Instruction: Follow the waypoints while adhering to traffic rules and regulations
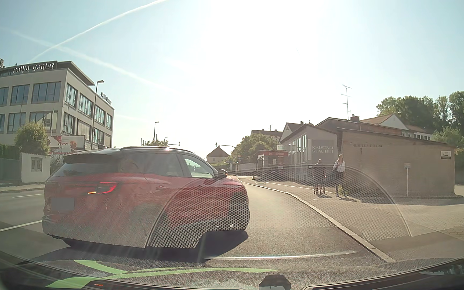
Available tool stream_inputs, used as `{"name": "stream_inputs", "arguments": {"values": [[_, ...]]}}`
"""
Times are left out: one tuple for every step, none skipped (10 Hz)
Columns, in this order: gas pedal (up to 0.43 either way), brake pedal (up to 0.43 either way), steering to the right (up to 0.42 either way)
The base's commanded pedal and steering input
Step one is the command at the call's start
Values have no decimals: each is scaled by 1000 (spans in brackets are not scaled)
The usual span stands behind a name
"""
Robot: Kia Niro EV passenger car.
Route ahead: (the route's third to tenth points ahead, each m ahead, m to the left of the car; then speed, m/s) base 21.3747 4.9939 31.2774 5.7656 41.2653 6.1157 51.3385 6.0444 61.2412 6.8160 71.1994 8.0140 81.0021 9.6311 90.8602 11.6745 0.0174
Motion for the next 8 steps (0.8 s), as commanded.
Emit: {"name": "stream_inputs", "arguments": {"values": [[0,372,111],[0,366,111],[0,366,111],[0,366,111],[0,372,111],[0,366,111],[0,366,111],[0,360,111]]}}
